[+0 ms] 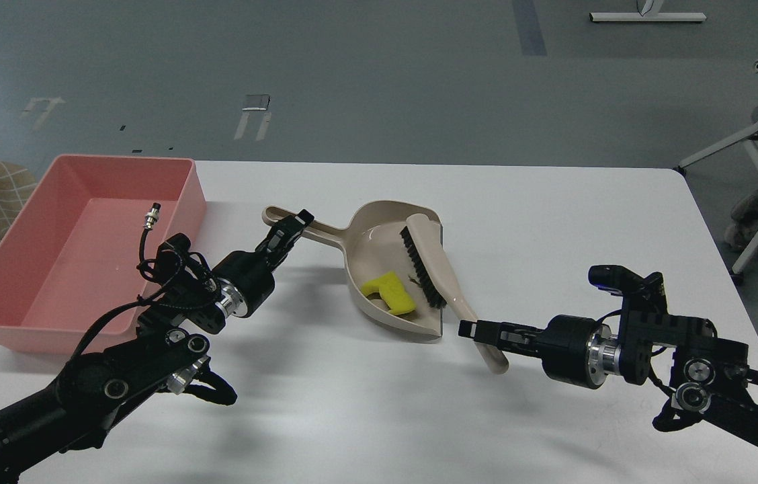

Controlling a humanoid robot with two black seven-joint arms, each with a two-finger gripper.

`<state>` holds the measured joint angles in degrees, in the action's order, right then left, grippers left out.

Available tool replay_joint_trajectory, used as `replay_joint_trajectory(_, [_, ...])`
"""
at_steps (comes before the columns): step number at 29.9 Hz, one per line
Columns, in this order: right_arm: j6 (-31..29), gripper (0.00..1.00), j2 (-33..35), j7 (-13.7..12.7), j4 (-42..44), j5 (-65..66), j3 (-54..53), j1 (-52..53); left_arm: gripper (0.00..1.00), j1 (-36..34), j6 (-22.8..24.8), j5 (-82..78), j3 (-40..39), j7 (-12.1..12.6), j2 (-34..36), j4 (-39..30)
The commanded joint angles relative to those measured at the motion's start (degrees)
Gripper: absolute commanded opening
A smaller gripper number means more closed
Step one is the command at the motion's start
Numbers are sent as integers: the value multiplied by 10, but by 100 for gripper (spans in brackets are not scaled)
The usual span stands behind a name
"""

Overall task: Sweep and dump garbage into bin
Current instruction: 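Sweep the brush with the right gripper pushing debris into the dustpan, then lift the dustpan with the left gripper and carry it over the pink bin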

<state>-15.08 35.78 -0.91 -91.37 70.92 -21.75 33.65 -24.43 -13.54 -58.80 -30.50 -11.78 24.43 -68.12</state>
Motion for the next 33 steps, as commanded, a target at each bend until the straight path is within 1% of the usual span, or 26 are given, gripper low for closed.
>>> replay_joint_trajectory(1, [0,0,1,3,-21,-1,-6,0,0,1,0,0,0,0,-1,0])
replay_joint_trajectory(3, [1,0,7,3,-28,-1,-11,0,0,1,0,0,-1,0,-2,0])
replay_joint_trajectory(5, [1,0,27,4,-40,-2,-22,0,0,2,-1,1,-2,0,-2,0])
replay_joint_trajectory(10, [1,0,94,4,-79,-21,-56,-3,0,3,-1,6,-9,0,-3,0])
replay_joint_trajectory(13, [0,0,145,4,-78,-24,-78,-10,0,11,2,18,-35,0,-5,0])
replay_joint_trajectory(14, [0,0,150,5,-78,-24,-80,-11,0,12,3,22,-40,0,-7,0])
replay_joint_trajectory(16, [0,0,161,10,-70,-24,-81,-11,0,14,4,29,-47,0,-8,0])
replay_joint_trajectory(18, [3,0,190,25,-48,-25,-94,-11,0,15,11,59,-56,-1,-8,-2])
replay_joint_trajectory(22, [11,0,204,28,-15,-25,-102,-12,0,15,18,105,-74,-1,-9,-9])
replay_joint_trajectory(26, [43,0,204,36,18,-25,-102,-27,0,14,31,147,-106,0,-5,-21])
replay_joint_trajectory(32, [61,0,203,42,34,-24,-101,-67,0,15,35,169,-141,5,3,-51])
replay_joint_trajectory(33, [64,0,203,43,34,-24,-101,-75,0,14,36,169,-148,8,13,-55])
